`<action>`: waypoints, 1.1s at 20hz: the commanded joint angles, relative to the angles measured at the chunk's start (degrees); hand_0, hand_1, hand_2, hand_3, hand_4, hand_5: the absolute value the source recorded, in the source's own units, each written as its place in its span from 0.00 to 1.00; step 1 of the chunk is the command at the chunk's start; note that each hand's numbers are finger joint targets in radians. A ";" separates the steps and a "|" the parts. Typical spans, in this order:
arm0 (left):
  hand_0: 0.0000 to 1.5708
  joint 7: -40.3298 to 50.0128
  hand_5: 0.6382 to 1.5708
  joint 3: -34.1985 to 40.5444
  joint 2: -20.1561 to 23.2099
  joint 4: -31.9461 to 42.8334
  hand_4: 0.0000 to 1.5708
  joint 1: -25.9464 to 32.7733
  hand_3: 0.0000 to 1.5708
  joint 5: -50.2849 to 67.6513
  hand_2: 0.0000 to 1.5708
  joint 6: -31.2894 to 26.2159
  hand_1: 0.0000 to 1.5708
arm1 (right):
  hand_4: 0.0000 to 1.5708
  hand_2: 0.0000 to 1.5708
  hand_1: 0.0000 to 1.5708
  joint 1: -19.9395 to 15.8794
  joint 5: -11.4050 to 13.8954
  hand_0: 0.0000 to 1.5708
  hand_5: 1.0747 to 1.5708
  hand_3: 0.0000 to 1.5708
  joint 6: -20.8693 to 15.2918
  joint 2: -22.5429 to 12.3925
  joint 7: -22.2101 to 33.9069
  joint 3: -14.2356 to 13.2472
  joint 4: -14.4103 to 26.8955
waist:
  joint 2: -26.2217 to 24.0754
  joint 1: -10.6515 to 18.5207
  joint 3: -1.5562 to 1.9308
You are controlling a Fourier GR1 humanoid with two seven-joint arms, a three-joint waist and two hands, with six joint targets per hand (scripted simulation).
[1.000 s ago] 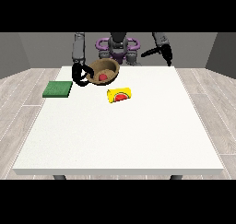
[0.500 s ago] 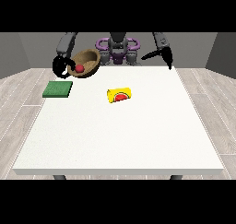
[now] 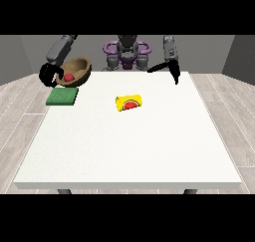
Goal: Pick the cup and pour the ball into the bowl, then pick the bowl and place it on the pad
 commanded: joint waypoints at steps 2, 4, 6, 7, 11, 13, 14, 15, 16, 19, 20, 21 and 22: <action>0.00 -3.07 0.99 -2.49 -2.22 -4.30 0.00 -2.69 0.00 -2.71 0.00 4.22 0.00 | 0.66 1.00 1.00 -2.25 -3.02 1.00 0.98 0.87 4.71 -6.20 -5.80 -5.06 4.38 | 10.18 2.15 0.07; 0.00 -0.74 0.99 -3.90 -2.95 -7.92 0.00 -2.78 0.00 -2.92 0.00 3.88 0.00 | 0.66 1.00 1.00 -1.31 -1.81 1.00 0.98 0.92 6.46 -8.88 -9.35 -5.23 6.82 | 11.47 3.29 0.09; 0.00 1.07 0.99 -4.16 -1.82 -10.44 0.00 -1.85 0.00 -3.24 0.00 3.19 0.00 | 0.64 1.00 1.00 -0.17 -1.84 1.00 0.99 0.76 8.78 -10.92 -11.58 -5.94 8.80 | 11.55 2.98 0.09; 0.00 1.09 0.99 -5.33 -1.63 -13.60 0.00 -1.82 0.00 -4.56 0.00 3.80 0.00 | 0.65 1.00 1.00 0.64 -0.57 1.00 0.99 0.50 7.31 -11.42 -15.25 -6.01 9.46 | 13.89 4.05 0.15; 0.00 -1.01 0.99 -5.14 -1.45 -17.37 0.00 -0.46 0.00 -3.68 0.00 3.68 0.00 | 0.66 1.00 1.00 -2.46 -0.98 1.00 1.00 0.00 9.20 -15.69 -16.68 -7.34 11.61 | 18.53 3.99 0.11; 0.00 6.27 0.99 -6.02 -0.89 -21.92 0.00 -1.70 0.00 -4.79 0.00 3.27 0.00 | 0.66 1.00 1.00 -2.55 0.62 1.00 1.00 0.00 9.05 -14.45 -18.94 -6.09 13.35 | 17.65 3.63 0.15; 0.00 5.40 0.99 -4.52 -0.15 -19.55 0.00 -2.96 0.00 -4.23 0.00 3.30 0.00 | 0.66 1.00 1.00 -5.00 -0.37 1.00 1.00 0.00 9.98 -18.44 -14.38 -6.95 13.28 | 18.01 2.77 0.09; 0.00 7.39 0.99 -5.55 0.01 -24.39 0.00 -2.12 0.00 -4.92 0.00 3.32 0.00 | 0.66 1.00 1.00 -4.46 -0.15 1.00 1.00 0.00 12.25 -20.18 -15.82 -7.22 14.74 | 18.96 2.72 0.17; 0.00 7.55 0.99 -5.47 0.01 -23.62 0.00 -2.53 0.00 -4.21 0.00 2.38 0.00 | 0.65 1.00 1.00 -5.50 0.52 1.00 1.00 0.22 8.82 -17.51 -16.94 -6.57 14.22 | 18.65 3.78 0.10; 0.00 8.98 0.99 -7.24 -0.72 -26.78 0.00 2.17 0.00 -4.57 0.00 1.68 0.00 | 0.65 1.00 1.00 -2.69 1.62 1.00 1.00 0.29 9.99 -16.38 -19.65 -5.67 15.42 | 15.70 2.65 0.09; 0.00 8.70 0.99 -7.65 -1.18 -28.19 0.00 2.55 0.00 -5.96 0.00 3.40 0.00 | 0.64 1.00 1.00 -5.20 -0.67 1.00 1.00 0.14 12.14 -18.02 -16.66 -7.58 16.98 | 16.85 2.57 0.10; 0.00 8.83 0.99 -6.48 -0.82 -27.30 0.00 1.86 0.00 -3.85 0.00 1.95 0.00 | 0.58 1.00 1.00 -6.31 -2.23 1.00 0.99 0.00 12.77 -19.13 -14.22 -8.89 17.60 | 16.74 2.50 0.08; 0.00 10.88 0.99 -8.13 -1.86 -29.17 0.00 2.19 0.00 -5.60 0.00 2.97 0.00 | 0.53 1.00 1.00 -6.16 -1.21 1.00 1.00 0.00 12.24 -17.67 -15.37 -7.87 17.73 | 16.30 2.19 0.09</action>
